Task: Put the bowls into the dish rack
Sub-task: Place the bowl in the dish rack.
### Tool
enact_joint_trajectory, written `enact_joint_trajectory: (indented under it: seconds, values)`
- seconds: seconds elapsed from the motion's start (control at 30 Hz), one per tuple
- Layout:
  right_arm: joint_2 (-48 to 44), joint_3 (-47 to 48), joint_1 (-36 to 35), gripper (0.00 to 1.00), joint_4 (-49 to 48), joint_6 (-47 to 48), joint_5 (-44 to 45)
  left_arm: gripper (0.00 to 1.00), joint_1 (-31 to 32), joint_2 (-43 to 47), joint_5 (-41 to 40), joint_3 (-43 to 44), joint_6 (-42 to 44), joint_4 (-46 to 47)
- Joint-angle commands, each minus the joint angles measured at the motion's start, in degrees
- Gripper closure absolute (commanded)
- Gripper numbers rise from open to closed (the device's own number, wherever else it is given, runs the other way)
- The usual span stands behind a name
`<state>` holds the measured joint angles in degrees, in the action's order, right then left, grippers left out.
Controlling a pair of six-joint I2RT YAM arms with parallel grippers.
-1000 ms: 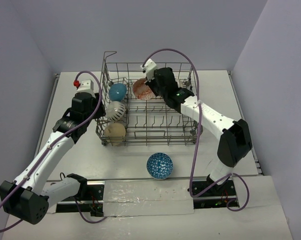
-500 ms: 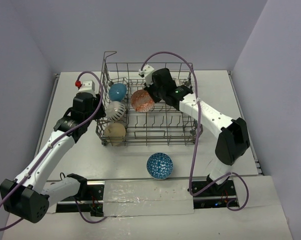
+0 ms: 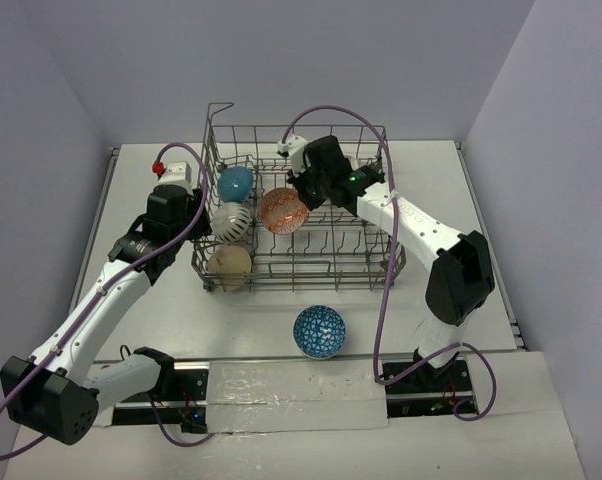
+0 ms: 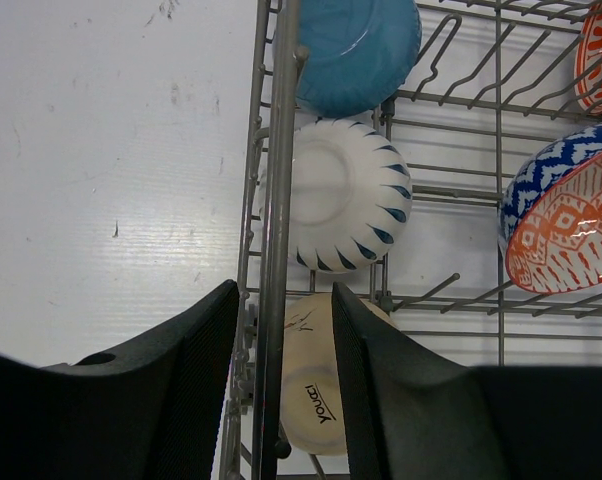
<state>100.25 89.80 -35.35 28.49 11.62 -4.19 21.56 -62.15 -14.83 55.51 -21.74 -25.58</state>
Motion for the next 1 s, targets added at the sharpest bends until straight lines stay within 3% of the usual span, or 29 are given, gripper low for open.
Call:
enact_joint_trajectory:
  seconds: [0.0,0.97]
  values:
    - [-0.5,1.4,0.0,1.00,2.6,-0.5,-4.0,0.52,0.2,-0.2,0.7,0.2,1.1,0.4]
    - [-0.4,5.4,0.3,1.00,12.7,-0.3,-10.8,0.52,0.4,-0.2,0.6,0.4,1.3,-0.3]
